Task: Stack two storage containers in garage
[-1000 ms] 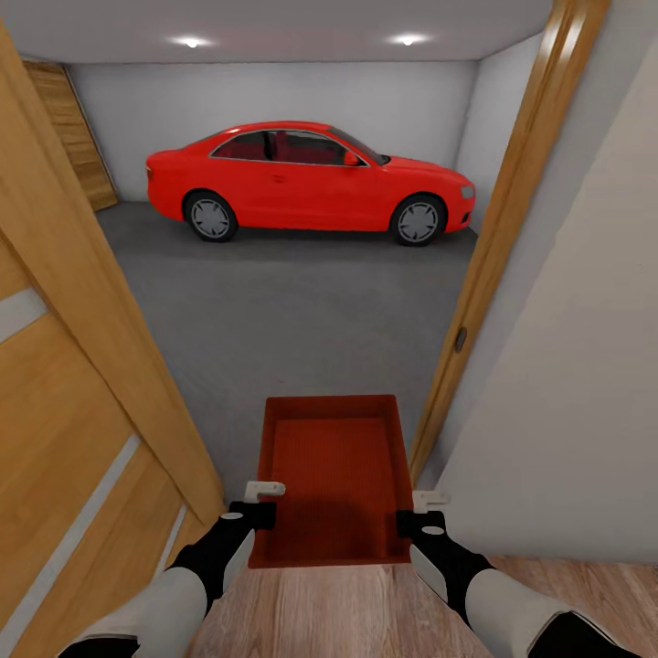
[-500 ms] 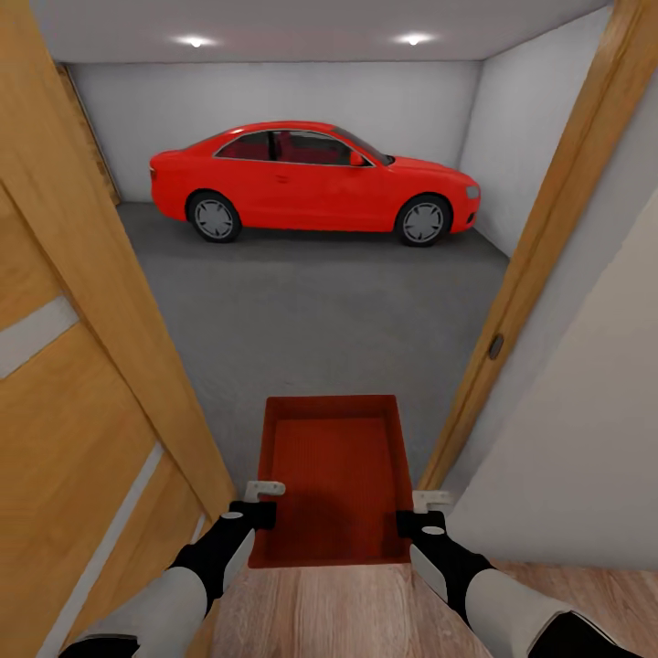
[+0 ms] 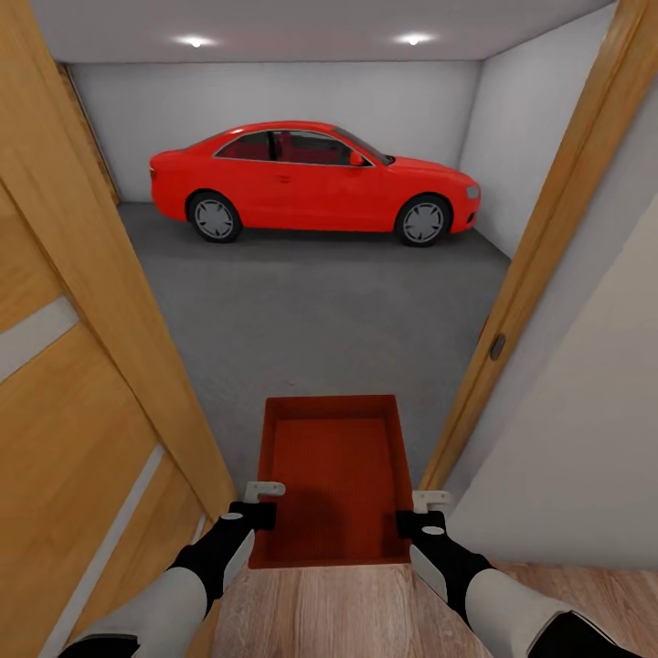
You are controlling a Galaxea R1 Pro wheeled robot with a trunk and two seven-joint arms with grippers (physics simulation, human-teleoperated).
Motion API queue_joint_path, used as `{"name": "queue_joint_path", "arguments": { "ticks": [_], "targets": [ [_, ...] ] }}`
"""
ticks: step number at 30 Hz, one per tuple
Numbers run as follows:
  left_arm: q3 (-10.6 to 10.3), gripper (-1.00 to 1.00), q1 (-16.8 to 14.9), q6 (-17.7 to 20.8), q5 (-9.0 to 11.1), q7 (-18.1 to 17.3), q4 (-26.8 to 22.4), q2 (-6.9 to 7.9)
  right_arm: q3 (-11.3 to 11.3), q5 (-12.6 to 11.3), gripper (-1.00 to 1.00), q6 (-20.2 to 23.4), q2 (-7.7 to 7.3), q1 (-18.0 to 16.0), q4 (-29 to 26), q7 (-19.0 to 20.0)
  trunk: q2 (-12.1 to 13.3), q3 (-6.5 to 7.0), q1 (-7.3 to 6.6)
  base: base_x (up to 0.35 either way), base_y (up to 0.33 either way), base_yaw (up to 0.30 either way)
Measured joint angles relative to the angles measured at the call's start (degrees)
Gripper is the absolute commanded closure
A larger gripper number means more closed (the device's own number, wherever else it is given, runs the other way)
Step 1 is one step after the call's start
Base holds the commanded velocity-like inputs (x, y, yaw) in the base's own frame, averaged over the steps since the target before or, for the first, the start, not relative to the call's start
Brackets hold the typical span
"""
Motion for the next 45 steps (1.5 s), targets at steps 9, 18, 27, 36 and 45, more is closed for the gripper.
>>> {"name": "queue_joint_path", "arguments": {
  "ticks": [9, 18, 27, 36, 45],
  "targets": [
    [0.06, 1.0, 0.0, -0.05, -0.02, -0.03, 0.08, 0.0, 0.03, 0.0, 1.0, 0.03, 0.0, 0.0, 0.0, -0.02, 0.0, 0.0, 0.0, 0.0, 0.0, 0.0],
    [-0.22, 1.0, 0.0, 0.36, -0.03, 0.04, -0.32, 0.0, -0.1, -0.12, 1.0, -0.04, 0.0, 0.01, 0.02, 0.09, 0.0, 0.0, -0.02, 0.048, 0.0, 0.0],
    [-0.12, 1.0, 0.01, 0.37, -0.13, 0.0, -0.37, -0.02, -0.14, -0.05, 1.0, -0.04, 0.0, 0.0, 0.01, 0.08, -0.01, 0.0, -0.03, 0.304, 0.0, 0.0],
    [-0.08, 1.0, 0.0, 0.23, -0.1, -0.02, -0.25, -0.01, -0.09, -0.04, 1.0, -0.04, 0.0, 0.0, 0.01, 0.04, -0.01, 0.0, -0.03, 0.323, 0.0, 0.0],
    [-0.15, 1.0, 0.01, 0.35, -0.1, 0.0, -0.35, -0.01, -0.13, -0.06, 1.0, -0.04, 0.0, 0.0, 0.01, 0.07, -0.01, 0.0, -0.03, 0.324, 0.0, 0.0]
  ]
}}
